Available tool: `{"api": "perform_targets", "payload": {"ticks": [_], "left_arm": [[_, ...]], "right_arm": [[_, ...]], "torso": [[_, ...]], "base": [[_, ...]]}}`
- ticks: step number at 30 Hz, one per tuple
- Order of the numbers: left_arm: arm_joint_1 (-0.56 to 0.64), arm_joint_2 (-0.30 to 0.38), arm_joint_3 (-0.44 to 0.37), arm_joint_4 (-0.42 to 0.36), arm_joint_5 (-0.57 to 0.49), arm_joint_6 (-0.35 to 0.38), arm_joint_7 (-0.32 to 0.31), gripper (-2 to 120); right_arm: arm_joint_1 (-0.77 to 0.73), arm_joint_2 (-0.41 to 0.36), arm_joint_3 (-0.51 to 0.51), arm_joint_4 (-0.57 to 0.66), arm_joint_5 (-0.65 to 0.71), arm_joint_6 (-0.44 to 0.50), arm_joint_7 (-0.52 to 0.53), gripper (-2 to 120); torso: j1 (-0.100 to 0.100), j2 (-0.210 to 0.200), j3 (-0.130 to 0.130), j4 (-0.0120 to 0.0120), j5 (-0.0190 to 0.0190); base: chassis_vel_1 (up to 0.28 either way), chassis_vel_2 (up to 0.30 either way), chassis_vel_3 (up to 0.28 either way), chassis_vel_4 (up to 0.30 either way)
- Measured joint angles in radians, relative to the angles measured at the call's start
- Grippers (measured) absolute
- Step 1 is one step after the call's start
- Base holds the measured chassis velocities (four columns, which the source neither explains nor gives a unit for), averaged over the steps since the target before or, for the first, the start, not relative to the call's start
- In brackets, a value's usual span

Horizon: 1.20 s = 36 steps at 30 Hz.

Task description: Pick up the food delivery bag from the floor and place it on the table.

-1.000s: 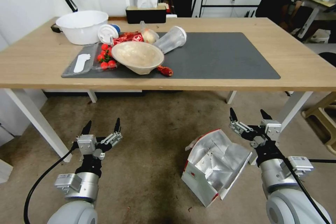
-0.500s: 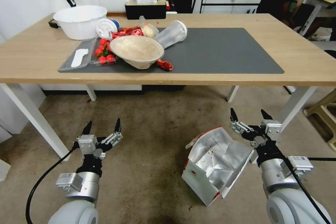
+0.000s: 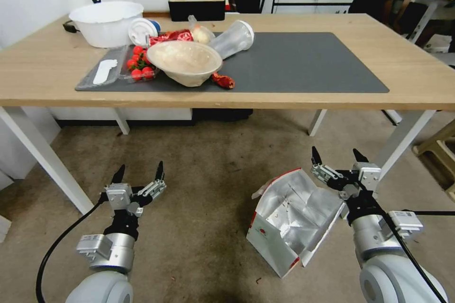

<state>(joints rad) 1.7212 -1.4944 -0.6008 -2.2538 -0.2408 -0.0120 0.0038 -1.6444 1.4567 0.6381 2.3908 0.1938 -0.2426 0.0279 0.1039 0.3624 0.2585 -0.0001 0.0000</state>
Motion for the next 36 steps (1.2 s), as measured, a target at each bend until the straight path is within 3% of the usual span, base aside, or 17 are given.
{"api": "perform_targets", "payload": {"ticks": [11, 36], "left_arm": [[-0.001, 0.004, 0.000, 0.013, 0.000, -0.001, 0.002, 100], [0.001, 0.004, -0.003, 0.017, 0.000, -0.007, 0.003, 100]], "right_arm": [[0.004, 0.002, -0.002, -0.008, -0.002, 0.004, 0.001, 100], [-0.001, -0.004, -0.002, -0.009, -0.002, 0.003, 0.001, 100]], "torso": [[-0.024, -0.075, -0.051, 0.0000, 0.0000], [-0.052, -0.189, -0.137, 0.0001, 0.0000]], "base": [[0.000, 0.000, 0.000, 0.000], [0.000, 0.000, 0.000, 0.000]]}}
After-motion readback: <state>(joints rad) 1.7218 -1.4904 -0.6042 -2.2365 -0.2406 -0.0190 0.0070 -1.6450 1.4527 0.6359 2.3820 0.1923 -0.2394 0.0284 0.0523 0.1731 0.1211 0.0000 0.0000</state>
